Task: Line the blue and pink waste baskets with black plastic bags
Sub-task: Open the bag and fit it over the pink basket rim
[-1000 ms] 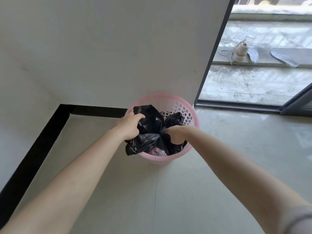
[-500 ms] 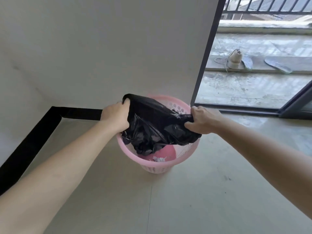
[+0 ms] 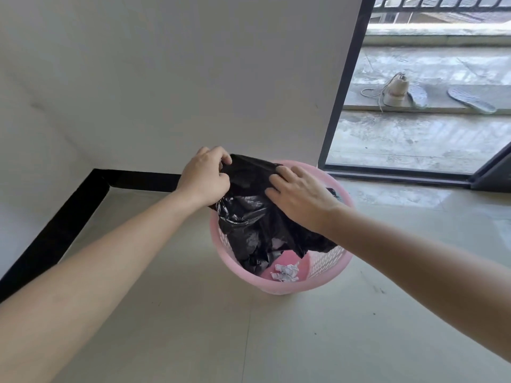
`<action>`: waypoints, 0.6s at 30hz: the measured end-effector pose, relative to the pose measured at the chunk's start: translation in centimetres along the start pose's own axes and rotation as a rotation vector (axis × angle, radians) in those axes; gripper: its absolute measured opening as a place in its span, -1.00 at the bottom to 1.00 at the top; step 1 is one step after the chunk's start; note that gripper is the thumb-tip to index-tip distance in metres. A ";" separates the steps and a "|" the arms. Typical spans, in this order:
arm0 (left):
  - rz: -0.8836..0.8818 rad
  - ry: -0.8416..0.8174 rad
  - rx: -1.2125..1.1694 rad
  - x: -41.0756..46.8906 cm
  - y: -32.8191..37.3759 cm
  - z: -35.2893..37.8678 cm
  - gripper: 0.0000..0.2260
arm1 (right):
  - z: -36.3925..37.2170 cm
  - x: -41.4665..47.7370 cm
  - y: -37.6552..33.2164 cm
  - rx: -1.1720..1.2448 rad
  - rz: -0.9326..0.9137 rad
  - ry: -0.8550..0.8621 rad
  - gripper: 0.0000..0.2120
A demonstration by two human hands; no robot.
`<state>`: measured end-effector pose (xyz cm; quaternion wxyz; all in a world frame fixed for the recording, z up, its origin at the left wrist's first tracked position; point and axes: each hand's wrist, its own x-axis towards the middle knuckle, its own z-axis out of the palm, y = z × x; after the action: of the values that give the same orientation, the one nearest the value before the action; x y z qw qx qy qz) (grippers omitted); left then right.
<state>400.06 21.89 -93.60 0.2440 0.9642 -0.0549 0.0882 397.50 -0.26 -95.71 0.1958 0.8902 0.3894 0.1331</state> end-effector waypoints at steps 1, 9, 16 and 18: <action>-0.016 -0.003 0.042 0.1 -0.3 0.1 -0.75 | 0.4 0.0 0.2 -0.007 0.047 -0.037 -0.67; 0.154 -0.018 0.530 1.3 -1.2 3.4 -0.61 | 1.7 0.8 3.7 0.088 0.379 -0.087 -0.42; -0.327 -0.262 0.026 4.3 -2.3 4.8 -0.78 | 3.6 3.1 6.1 0.647 0.698 -0.302 -0.39; -0.308 -0.217 0.046 3.8 -2.1 5.4 -0.59 | 4.3 3.2 6.5 0.752 0.716 -0.304 -0.41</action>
<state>404.82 20.87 -98.52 0.2250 0.9704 0.0694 -0.0535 405.40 -2.98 -96.32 -0.1398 0.9850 0.0497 -0.0876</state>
